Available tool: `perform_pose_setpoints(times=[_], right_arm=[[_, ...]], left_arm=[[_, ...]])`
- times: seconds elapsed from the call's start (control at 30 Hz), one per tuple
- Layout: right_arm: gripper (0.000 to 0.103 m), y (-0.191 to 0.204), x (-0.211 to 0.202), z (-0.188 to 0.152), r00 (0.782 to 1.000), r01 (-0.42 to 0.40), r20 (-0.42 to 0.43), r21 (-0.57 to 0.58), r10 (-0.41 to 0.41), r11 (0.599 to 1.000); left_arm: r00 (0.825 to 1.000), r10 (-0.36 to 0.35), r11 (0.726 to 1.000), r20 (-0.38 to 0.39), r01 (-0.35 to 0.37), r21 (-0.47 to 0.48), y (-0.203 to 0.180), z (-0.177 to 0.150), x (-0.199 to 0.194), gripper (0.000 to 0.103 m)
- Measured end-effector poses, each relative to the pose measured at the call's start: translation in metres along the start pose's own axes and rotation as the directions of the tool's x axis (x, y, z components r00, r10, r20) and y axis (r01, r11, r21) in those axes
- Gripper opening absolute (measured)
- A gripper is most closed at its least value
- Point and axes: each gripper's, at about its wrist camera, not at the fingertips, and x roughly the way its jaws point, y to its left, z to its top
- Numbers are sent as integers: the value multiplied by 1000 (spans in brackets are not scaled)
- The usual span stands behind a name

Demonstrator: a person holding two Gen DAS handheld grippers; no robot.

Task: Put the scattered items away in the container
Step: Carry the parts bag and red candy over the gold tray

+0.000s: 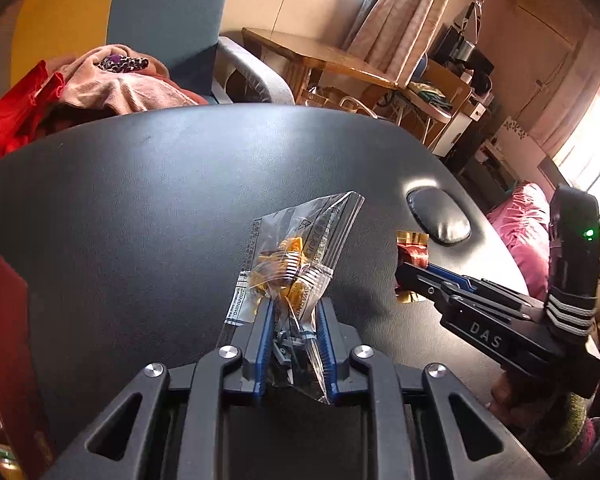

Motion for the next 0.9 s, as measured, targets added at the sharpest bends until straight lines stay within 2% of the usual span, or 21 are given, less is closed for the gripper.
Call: perform_pose_setpoints(times=[0.47,0.6,0.9], right_arm=[[24,42,-37,-41,996,-86,7,-50,86,995],[24,56,-43,-51,997,-71,4,-81,71,994],[24,78,-69,-60,994,-97,31,-118,102,988]], left_arm=[[997,3,1000,71,-2,-14,-5,-36,-55,20],[998,15,1000,67,-14,-14,-3,-47,-62,18],[991,5,1000,133,-3,-19,-3,-59,-99,18]])
